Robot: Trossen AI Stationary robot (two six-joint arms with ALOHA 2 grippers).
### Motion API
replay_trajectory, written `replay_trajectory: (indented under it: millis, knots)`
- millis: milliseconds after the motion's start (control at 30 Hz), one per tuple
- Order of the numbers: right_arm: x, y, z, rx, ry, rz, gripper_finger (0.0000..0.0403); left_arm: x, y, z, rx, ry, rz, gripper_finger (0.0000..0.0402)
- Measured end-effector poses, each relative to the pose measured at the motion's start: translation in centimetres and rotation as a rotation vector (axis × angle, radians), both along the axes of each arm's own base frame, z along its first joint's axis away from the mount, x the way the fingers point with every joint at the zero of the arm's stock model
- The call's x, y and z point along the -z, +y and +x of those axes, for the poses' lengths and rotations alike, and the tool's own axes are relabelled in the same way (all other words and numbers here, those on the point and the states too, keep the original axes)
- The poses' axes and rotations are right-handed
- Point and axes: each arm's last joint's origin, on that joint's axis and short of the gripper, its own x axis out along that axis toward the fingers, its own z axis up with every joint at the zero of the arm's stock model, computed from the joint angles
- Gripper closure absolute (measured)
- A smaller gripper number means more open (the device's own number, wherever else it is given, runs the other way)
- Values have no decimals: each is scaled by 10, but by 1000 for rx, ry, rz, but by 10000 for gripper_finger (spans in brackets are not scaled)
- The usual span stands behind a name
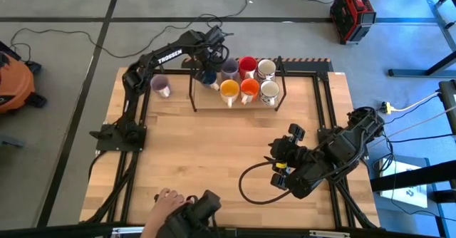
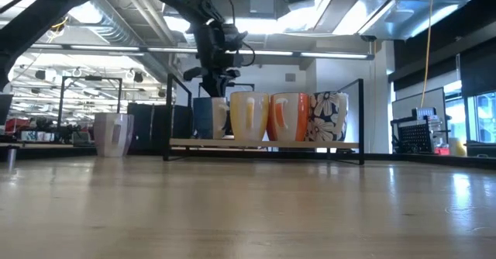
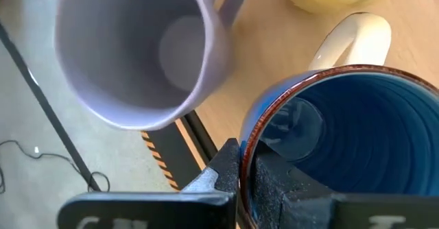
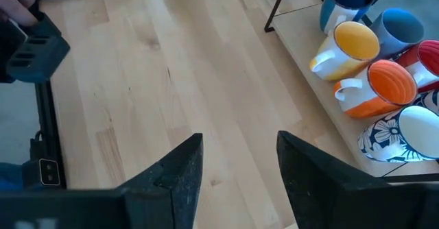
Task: Place coffee mugs
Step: Put the blue mug on the shelf
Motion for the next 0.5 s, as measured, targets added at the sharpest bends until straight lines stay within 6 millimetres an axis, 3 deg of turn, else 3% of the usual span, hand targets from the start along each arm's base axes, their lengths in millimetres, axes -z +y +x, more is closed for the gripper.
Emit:
replay_trajectory:
  millis: [500]
  knots:
    - [0,0,0,4,-2,4,228,2,2,2,-47,10,22,371]
